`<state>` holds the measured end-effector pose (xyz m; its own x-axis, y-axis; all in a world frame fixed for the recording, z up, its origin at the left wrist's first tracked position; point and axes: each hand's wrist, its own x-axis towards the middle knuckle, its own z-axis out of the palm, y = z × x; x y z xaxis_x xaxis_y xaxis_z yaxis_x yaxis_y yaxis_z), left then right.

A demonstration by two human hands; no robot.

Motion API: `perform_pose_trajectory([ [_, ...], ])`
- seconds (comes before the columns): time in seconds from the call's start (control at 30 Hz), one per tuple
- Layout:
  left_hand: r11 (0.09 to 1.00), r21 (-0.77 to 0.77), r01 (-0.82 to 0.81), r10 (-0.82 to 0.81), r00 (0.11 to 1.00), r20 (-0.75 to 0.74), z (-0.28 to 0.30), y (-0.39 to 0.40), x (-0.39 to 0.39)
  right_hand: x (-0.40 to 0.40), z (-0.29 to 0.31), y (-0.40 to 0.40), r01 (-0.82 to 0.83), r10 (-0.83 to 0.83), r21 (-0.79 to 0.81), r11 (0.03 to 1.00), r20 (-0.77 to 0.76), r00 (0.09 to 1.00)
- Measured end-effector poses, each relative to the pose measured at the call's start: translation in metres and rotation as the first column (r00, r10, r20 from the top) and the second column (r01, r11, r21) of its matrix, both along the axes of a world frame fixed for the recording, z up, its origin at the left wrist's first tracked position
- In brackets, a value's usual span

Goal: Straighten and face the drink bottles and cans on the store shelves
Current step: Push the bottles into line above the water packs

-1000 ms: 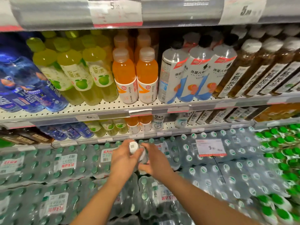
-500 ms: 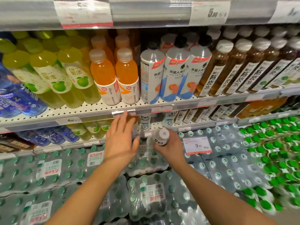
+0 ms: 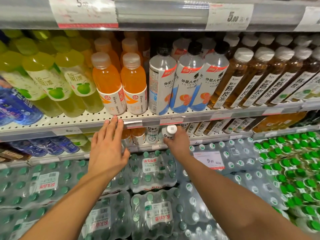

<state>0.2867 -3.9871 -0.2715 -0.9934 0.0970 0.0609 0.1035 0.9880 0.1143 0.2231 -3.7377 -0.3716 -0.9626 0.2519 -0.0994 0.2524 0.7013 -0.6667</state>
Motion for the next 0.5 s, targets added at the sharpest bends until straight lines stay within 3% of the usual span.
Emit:
perform_pose_trajectory([
  [0.2, 1.000, 0.006, -0.003, 0.003, 1.000, 0.021, 0.003, -0.001, 0.000, -0.026, 0.006, -0.007, -0.050, 0.024, 0.207, 0.977, 0.126, 0.992],
  [0.5, 1.000, 0.027, -0.008, 0.007, 1.000, 0.026, -0.001, 0.000, 0.000, -0.044, 0.003, 0.002, -0.074, 0.016, 0.253, 0.965, 0.224, 0.974],
])
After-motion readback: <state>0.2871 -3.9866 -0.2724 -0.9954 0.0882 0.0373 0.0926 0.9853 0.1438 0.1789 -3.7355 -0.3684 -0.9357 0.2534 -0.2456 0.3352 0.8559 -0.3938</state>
